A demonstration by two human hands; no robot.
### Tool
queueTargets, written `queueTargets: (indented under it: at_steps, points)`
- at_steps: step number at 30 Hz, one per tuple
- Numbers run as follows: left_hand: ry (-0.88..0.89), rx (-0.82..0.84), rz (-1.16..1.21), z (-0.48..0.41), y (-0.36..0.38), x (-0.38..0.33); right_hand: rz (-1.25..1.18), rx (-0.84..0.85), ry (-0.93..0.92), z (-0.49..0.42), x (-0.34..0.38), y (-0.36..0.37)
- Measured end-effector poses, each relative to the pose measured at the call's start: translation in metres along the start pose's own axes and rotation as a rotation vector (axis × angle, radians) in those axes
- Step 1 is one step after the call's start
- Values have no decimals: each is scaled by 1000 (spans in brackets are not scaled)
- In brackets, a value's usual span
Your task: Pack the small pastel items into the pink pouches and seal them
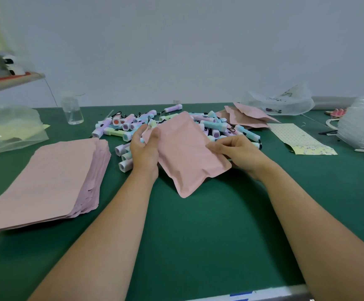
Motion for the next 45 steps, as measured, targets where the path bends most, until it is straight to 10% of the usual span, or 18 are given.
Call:
queueTargets:
  at_steps: [11, 18, 45]
  points:
    - [-252, 575, 36, 18, 23, 6, 77, -328, 56, 8, 3, -35]
    - [-224, 565, 45, 17, 23, 6, 634, -1059, 383, 40, -29, -144]
    - [-238, 539, -29, 19, 22, 7, 790, -1094, 508, 7, -58, -166]
Point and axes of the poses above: each hand's wrist, its own z-axis away from the middle knuckle, its own y-axis out of the palm, x = y × z, the point moved 4 cm from there along -z, towards the middle knuckle, and after that the axes turned 13 degrees about y, right-handed, at the moved point
